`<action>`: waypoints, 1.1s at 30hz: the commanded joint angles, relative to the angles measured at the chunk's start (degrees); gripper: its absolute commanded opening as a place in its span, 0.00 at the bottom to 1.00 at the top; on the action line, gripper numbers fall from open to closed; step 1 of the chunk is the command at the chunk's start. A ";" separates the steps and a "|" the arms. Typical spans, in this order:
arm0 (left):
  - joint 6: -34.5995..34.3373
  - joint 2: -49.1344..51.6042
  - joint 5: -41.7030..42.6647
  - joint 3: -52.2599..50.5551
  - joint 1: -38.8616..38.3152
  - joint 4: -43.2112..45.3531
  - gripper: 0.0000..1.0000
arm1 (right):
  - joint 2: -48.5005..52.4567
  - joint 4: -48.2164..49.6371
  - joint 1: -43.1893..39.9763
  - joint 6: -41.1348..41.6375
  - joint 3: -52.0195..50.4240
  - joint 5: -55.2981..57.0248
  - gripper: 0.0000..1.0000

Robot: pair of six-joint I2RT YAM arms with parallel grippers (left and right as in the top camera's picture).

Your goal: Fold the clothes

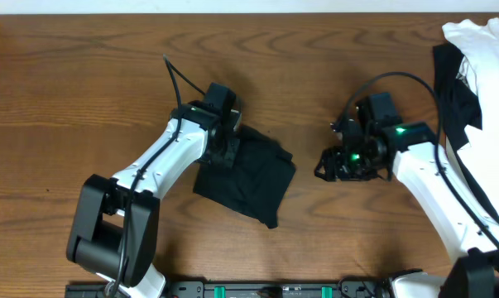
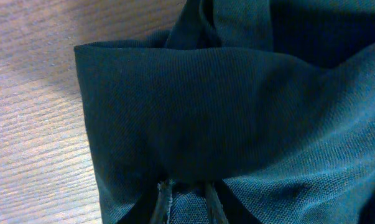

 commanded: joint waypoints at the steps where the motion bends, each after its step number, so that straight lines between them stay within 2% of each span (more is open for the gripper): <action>1: 0.96 2.32 -0.57 0.42 0.15 -0.28 0.22 | 2.43 2.38 2.38 2.78 -1.16 -1.64 0.55; 7: 0.92 3.56 -5.07 -0.52 0.15 -0.50 0.22 | 6.88 8.11 5.97 5.05 -1.84 -1.84 0.54; 19: 0.70 3.69 -5.03 -0.72 0.15 -0.50 0.23 | 14.45 15.34 8.48 8.20 -1.84 -2.91 0.53; 26: 0.70 3.69 -5.03 -0.72 0.15 -0.50 0.23 | 17.27 21.11 9.44 8.96 -1.86 -5.33 0.46; 28: 0.70 3.69 -5.03 -0.72 0.15 -0.50 0.23 | 17.75 21.66 9.84 8.96 -1.86 -5.33 0.37; 29: 0.70 3.69 -5.03 -0.72 0.15 -0.50 0.23 | 18.05 21.84 10.05 8.96 -1.86 -5.33 0.29; 31: 0.70 3.69 -5.03 -0.72 0.15 -0.50 0.23 | 18.25 21.77 10.34 8.92 -1.86 -5.22 0.01; 33: 0.72 3.69 -5.03 -0.74 0.15 -0.57 0.23 | 18.23 21.51 10.16 8.92 -1.86 -4.39 0.01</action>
